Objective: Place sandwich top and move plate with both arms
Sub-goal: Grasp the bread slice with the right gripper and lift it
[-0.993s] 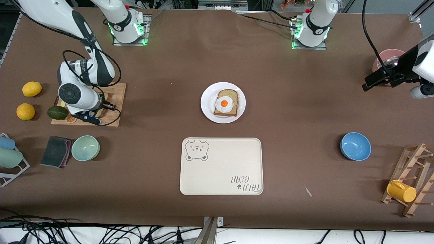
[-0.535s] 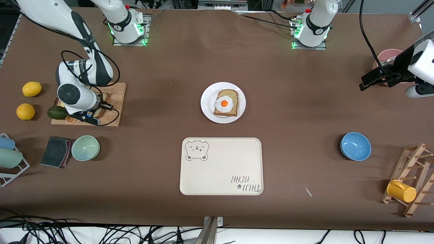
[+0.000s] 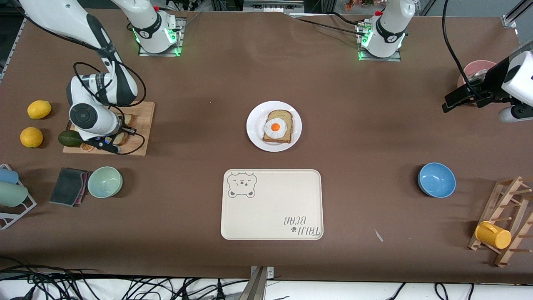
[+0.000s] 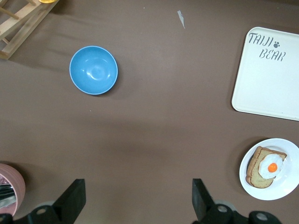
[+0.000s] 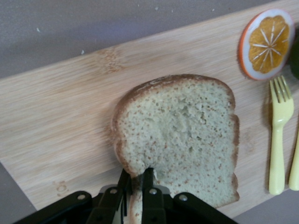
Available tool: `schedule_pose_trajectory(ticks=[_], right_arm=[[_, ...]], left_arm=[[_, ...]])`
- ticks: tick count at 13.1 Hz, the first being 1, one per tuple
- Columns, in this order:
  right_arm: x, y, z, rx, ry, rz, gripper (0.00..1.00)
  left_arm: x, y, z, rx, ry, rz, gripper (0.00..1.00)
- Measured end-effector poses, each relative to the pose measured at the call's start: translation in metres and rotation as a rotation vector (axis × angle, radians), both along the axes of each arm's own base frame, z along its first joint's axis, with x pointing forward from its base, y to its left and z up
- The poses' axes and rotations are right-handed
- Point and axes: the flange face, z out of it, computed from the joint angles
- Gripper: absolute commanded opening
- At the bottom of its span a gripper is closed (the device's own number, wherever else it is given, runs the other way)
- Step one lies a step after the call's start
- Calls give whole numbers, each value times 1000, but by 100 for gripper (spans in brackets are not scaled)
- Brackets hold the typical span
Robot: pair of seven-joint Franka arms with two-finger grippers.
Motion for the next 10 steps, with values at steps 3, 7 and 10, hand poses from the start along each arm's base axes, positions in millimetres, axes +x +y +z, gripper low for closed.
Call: schedule_pose_trajectory(ticks=[3,7,10], right_arm=[[3,5,6,-10,22,7,0],[28,36,56,-40,63,30,0],[43,62,89,-48,47,42,0]], left_arm=[[3,2,1,0,-12,4,100],[4,1,6,-1,-21,2,100],[4,8,16,0,-43,15,100]])
